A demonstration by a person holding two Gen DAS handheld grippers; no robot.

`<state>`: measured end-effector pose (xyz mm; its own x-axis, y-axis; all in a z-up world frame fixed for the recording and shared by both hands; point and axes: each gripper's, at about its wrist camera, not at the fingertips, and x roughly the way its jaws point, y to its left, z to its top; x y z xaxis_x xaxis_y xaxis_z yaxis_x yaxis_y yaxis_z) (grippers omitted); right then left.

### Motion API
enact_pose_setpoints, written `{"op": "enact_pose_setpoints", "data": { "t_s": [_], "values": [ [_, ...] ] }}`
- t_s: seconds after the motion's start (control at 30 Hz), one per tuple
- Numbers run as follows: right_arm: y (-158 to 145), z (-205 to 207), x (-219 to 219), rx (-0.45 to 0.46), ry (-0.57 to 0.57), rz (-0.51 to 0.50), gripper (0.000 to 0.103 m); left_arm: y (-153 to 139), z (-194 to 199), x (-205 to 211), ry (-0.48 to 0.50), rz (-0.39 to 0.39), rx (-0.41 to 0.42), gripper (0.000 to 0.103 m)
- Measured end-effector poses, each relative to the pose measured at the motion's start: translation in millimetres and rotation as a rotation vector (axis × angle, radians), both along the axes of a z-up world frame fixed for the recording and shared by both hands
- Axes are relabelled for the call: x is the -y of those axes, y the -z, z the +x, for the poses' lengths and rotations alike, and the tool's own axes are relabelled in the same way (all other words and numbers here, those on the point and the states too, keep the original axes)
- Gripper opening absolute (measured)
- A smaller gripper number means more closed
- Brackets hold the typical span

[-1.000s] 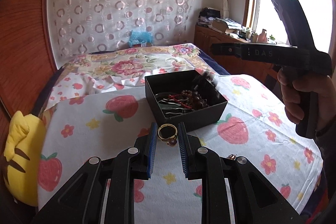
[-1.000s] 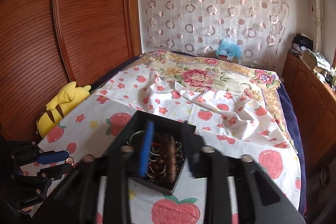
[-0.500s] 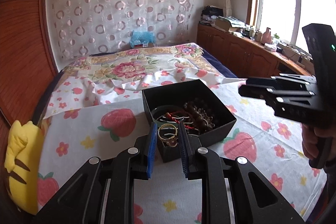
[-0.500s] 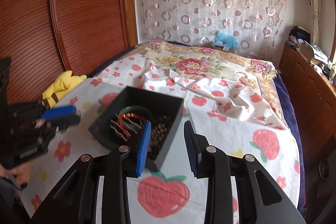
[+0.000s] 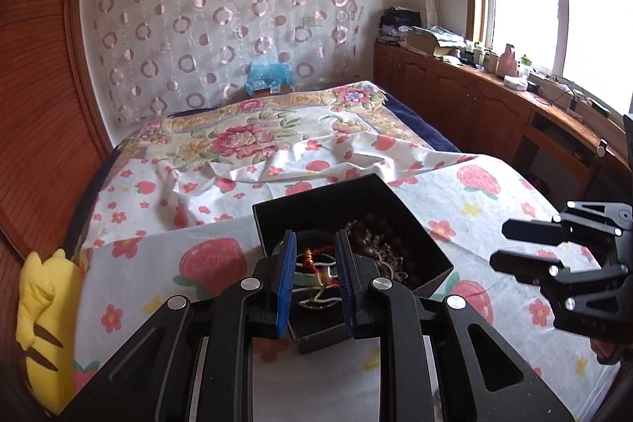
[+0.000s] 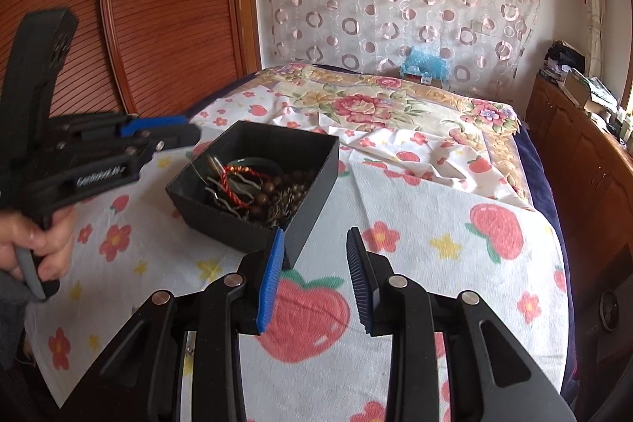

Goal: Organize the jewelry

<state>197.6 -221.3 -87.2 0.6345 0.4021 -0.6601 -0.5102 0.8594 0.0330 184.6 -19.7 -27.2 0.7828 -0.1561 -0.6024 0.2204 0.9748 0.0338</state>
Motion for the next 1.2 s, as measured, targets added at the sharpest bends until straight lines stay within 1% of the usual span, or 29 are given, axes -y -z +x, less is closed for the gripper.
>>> {"op": "enact_pose_setpoints", "data": {
  "t_s": [0.07, 0.1, 0.13, 0.2, 0.27, 0.33, 0.37, 0.43, 0.5, 0.57, 0.67, 0.73, 0.77, 0.87, 0.93, 1.0, 1.07, 1.1, 1.17, 1.2],
  "values": [
    [1.4, -3.8, -0.1, -0.002, -0.005, -0.001, 0.035, 0.5, 1.5, 2.0, -0.001, 0.005, -0.002, 0.019],
    [1.3, -4.3, -0.5, -0.003, -0.007, -0.001, 0.035, 1.5, 1.1, 3.0, -0.003, 0.006, -0.003, 0.024],
    [1.5, -6.4, -0.2, -0.004, -0.009, 0.0, 0.035, 1.1, -0.1, 2.5, -0.002, 0.001, -0.001, 0.033],
    [3.0, -11.2, 0.6, -0.007, -0.015, 0.007, 0.035, 0.2, -0.2, 4.0, 0.002, -0.002, 0.002, 0.042],
    [4.2, -15.0, 1.7, -0.011, -0.018, 0.014, 0.035, 3.6, -3.6, 4.1, 0.003, 0.0, 0.0, 0.045],
    [7.6, -21.1, 1.9, -0.02, -0.026, 0.021, 0.035, 5.8, -8.2, 2.0, 0.004, -0.005, -0.001, 0.058],
    [10.0, -24.6, 1.6, -0.025, -0.031, 0.021, 0.035, 7.6, -12.2, 1.7, 0.006, -0.008, 0.0, 0.06],
    [15.7, -29.3, -0.3, -0.041, -0.045, 0.018, 0.035, 11.0, -19.2, -1.9, 0.01, -0.014, -0.004, 0.07],
    [20.6, -33.3, -4.5, -0.057, -0.064, 0.005, 0.035, 14.8, -27.1, -5.8, 0.012, -0.022, -0.007, 0.075],
    [26.2, -38.2, -9.5, -0.073, -0.085, -0.008, 0.035, 18.9, -34.7, -10.3, 0.013, -0.032, -0.015, 0.078],
    [34.0, -46.7, -18.4, -0.097, -0.123, -0.02, 0.035, 28.1, -48.1, -16.2, 0.016, -0.04, -0.03, 0.08],
    [36.7, -50.5, -24.4, -0.105, -0.143, -0.027, 0.035, 34.5, -56.8, -20.8, 0.018, -0.046, -0.044, 0.084],
    [38.1, -52.5, -28.2, -0.109, -0.155, -0.031, 0.035, 36.7, -60.7, -22.8, 0.018, -0.048, -0.048, 0.084],
    [41.2, -56.8, -39.1, -0.121, -0.182, -0.039, 0.026, 42.7, -71.2, -27.6, 0.02, -0.051, -0.062, 0.084],
    [42.9, -57.4, -44.8, -0.125, -0.191, -0.044, 0.023, 45.5, -75.4, -29.2, 0.023, -0.054, -0.069, 0.084],
    [44.1, -57.7, -49.3, -0.13, -0.198, -0.047, 0.016, 48.3, -78.7, -30.5, 0.024, -0.057, -0.076, 0.084],
    [46.6, -55.8, -53.2, -0.138, -0.197, -0.062, 0.014, 52.0, -81.3, -32.2, 0.025, -0.058, -0.084, 0.084],
    [47.6, -53.9, -53.4, -0.143, -0.194, -0.067, 0.009, 53.2, -82.0, -32.6, 0.024, -0.059, -0.086, 0.084],
    [49.1, -52.4, -52.9, -0.154, -0.196, -0.064, 0.004, 55.8, -83.2, -33.0, 0.027, -0.064, -0.095, 0.084],
    [48.6, -52.3, -52.5, -0.154, -0.197, -0.061, 0.004, 56.5, -83.5, -32.7, 0.028, -0.064, -0.097, 0.084]
  ]
}}
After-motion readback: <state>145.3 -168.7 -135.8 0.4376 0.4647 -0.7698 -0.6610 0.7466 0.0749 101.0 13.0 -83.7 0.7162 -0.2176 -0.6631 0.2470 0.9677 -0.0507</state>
